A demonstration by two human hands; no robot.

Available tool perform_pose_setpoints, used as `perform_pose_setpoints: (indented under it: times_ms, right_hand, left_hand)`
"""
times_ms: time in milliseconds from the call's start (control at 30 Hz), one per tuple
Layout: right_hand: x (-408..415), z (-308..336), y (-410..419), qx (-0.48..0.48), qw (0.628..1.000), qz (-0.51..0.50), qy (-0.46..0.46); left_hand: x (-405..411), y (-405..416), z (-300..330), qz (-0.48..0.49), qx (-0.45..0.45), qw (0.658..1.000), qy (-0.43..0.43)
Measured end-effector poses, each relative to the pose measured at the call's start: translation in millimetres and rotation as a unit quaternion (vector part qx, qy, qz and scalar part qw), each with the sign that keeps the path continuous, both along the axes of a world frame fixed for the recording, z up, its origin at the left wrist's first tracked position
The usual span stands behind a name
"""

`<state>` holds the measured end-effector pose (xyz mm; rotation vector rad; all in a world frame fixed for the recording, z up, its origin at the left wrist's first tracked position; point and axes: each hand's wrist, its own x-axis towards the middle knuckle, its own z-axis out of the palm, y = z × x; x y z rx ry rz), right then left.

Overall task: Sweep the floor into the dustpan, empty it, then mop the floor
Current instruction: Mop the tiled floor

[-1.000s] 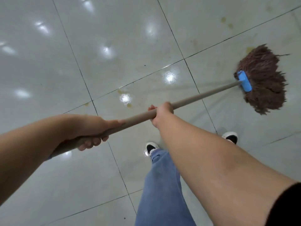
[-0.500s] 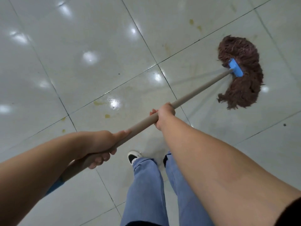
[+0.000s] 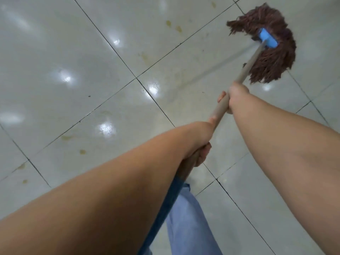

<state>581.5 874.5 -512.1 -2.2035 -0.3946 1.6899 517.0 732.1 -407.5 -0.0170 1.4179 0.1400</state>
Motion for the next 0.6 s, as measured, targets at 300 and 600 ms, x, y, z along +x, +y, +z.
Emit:
perform_pose_setpoints:
  times_ms: [300, 600]
  right_hand:
    - [-51.0, -10.3, -125.0, -0.013, 0.999, 0.023, 0.03]
    - [-197.6, 18.4, -458.5, -0.077, 0.994, 0.001, 0.082]
  left_hand:
    - [-63.3, -134.8, -15.3, -0.009, 0.025, 1.0, 0.014]
    - [-219.1, -461.5, 15.1, -0.07, -0.019, 0.996, 0.059]
